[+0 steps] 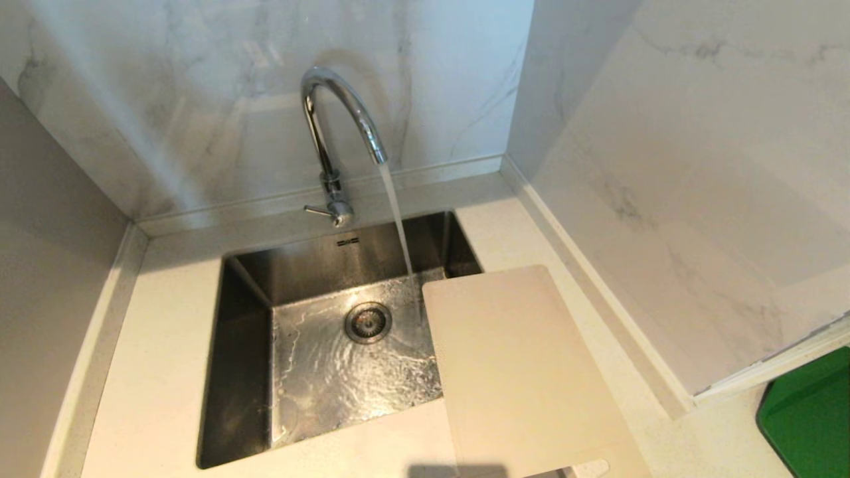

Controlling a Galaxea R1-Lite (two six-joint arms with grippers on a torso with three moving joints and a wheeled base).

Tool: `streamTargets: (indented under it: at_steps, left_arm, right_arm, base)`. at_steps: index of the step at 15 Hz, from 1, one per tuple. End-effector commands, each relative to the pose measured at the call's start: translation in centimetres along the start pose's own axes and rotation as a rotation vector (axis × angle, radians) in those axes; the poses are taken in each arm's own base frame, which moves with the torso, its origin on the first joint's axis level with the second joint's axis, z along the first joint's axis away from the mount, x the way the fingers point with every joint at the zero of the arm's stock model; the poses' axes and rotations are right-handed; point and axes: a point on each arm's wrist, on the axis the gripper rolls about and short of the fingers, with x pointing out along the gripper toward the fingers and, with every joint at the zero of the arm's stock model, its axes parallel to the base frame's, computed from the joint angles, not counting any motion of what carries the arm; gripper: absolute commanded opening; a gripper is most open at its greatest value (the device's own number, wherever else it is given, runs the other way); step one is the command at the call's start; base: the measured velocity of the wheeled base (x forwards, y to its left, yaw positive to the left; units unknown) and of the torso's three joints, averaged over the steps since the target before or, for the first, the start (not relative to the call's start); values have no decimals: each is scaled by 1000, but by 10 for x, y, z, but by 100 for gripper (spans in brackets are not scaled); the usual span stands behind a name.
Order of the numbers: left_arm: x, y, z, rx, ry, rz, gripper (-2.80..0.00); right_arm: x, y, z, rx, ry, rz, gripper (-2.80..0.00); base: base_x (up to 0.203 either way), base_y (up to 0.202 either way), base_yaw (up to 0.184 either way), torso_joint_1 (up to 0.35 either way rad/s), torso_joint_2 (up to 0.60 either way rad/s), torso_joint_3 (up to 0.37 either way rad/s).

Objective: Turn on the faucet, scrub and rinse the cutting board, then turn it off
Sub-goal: Pick up the cutting board

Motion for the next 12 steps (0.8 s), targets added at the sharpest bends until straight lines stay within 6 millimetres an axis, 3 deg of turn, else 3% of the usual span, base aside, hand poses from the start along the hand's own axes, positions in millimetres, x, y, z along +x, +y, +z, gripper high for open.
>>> streamTargets:
  at_steps: [1, 6, 12]
  left_arm:
    - [1, 1, -14, 3, -18, 2, -280]
    - [10, 7, -22, 20, -184, 185, -280]
    - [7, 8, -50, 50, -266, 198, -280]
  right_arm:
    - [0, 0, 0, 0, 0, 1, -280]
    - [0, 0, 0, 0, 1, 1, -280]
    - [0, 0, 0, 0, 1, 1, -280]
  base:
    - [0, 0, 0, 0, 0, 0]
    - [0, 0, 0, 0, 0, 0]
    - [0, 0, 0, 0, 0, 0]
